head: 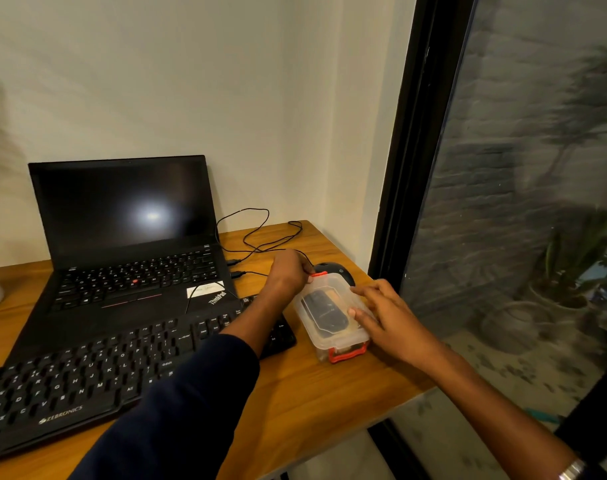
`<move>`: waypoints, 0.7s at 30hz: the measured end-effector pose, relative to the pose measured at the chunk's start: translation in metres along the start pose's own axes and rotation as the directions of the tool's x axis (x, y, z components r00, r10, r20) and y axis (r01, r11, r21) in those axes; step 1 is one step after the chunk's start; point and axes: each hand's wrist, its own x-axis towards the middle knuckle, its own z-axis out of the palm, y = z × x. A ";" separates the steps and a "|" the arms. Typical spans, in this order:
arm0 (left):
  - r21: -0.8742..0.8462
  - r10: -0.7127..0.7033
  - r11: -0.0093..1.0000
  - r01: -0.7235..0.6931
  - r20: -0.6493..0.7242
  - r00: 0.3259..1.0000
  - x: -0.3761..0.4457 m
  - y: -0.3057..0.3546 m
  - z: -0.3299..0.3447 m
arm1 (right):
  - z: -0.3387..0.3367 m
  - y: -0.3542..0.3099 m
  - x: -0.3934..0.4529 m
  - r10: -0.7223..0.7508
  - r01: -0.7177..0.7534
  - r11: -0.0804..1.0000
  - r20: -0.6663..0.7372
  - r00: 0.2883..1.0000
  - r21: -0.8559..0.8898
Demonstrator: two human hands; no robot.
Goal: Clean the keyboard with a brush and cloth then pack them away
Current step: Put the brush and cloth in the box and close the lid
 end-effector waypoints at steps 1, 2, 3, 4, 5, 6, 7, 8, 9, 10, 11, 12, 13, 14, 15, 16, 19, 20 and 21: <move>-0.004 0.004 1.000 -0.004 -0.008 1.000 -0.001 -0.001 0.001 | -0.004 0.000 -0.005 -0.089 0.089 0.996 0.032 0.996 -0.010; -0.009 0.010 1.000 -0.010 -0.017 1.000 -0.001 -0.002 0.002 | -0.006 0.000 -0.010 -0.168 0.172 0.984 0.079 0.983 -0.047; -0.013 0.015 1.000 -0.015 -0.025 1.000 -0.002 -0.002 0.002 | -0.007 0.000 -0.015 -0.223 0.239 0.964 0.135 0.965 -0.115; -0.017 0.015 1.000 -0.016 -0.030 0.999 -0.003 -0.002 0.001 | -0.007 0.001 -0.020 -0.250 0.286 0.937 0.185 0.950 -0.200; -0.017 0.016 1.000 -0.017 -0.029 0.999 -0.004 -0.001 0.001 | -0.004 0.003 -0.024 -0.257 0.315 0.906 0.222 0.940 -0.284; -0.017 0.018 1.000 -0.019 -0.028 0.999 -0.004 0.000 0.001 | 0.001 0.005 -0.027 -0.258 0.332 0.876 0.241 0.936 -0.350; -0.014 0.023 1.000 -0.023 -0.027 0.999 -0.004 0.000 0.001 | 0.005 0.007 -0.029 -0.267 0.342 0.855 0.236 0.934 -0.389; -0.010 0.029 1.000 -0.029 -0.030 0.999 -0.005 -0.001 0.002 | 0.010 0.009 -0.030 -0.286 0.350 0.843 0.210 0.935 -0.408; -0.007 0.036 0.999 -0.036 -0.036 0.999 -0.005 -0.002 0.002 | 0.013 0.011 -0.030 -0.316 0.362 0.832 0.177 0.932 -0.420; -0.009 0.041 0.999 -0.042 -0.045 0.998 -0.005 -0.003 0.002 | 0.015 0.012 -0.029 -0.341 0.374 0.822 0.155 0.927 -0.429; -0.011 0.044 0.999 -0.044 -0.049 0.998 -0.006 -0.003 0.002 | 0.015 0.012 -0.028 -0.358 0.385 0.814 0.146 0.922 -0.436; -0.010 0.043 0.999 -0.043 -0.045 0.998 -0.006 -0.004 0.002 | 0.014 0.013 -0.026 -0.369 0.394 0.808 0.145 0.918 -0.438; -0.006 0.041 0.999 -0.041 -0.039 0.998 -0.006 -0.003 0.002 | 0.014 0.013 -0.025 -0.382 0.405 0.799 0.146 0.913 -0.444; -0.003 0.038 0.999 -0.038 -0.037 0.999 -0.006 -0.003 0.002 | 0.014 0.013 -0.023 -0.401 0.420 0.780 0.143 0.905 -0.464; -0.005 0.036 0.999 -0.036 -0.040 0.999 -0.005 -0.003 0.002 | 0.014 0.013 -0.023 -0.429 0.436 0.748 0.138 0.893 -0.501; -0.010 0.032 0.999 -0.033 -0.045 0.998 -0.005 -0.003 0.002 | 0.013 0.013 -0.022 -0.455 0.450 0.712 0.134 0.880 -0.539; -0.022 0.028 0.999 -0.029 -0.058 0.998 -0.005 -0.004 0.004 | 0.010 0.014 -0.025 -0.480 0.473 0.664 0.155 0.863 -0.578; -0.024 0.028 0.999 -0.029 -0.060 0.998 -0.006 -0.004 0.004 | 0.008 0.016 -0.026 -0.482 0.481 0.668 0.164 0.861 -0.568; -0.024 0.030 0.999 -0.031 -0.062 0.998 -0.006 -0.004 0.004 | 0.006 0.017 -0.028 -0.488 0.490 0.675 0.165 0.857 -0.551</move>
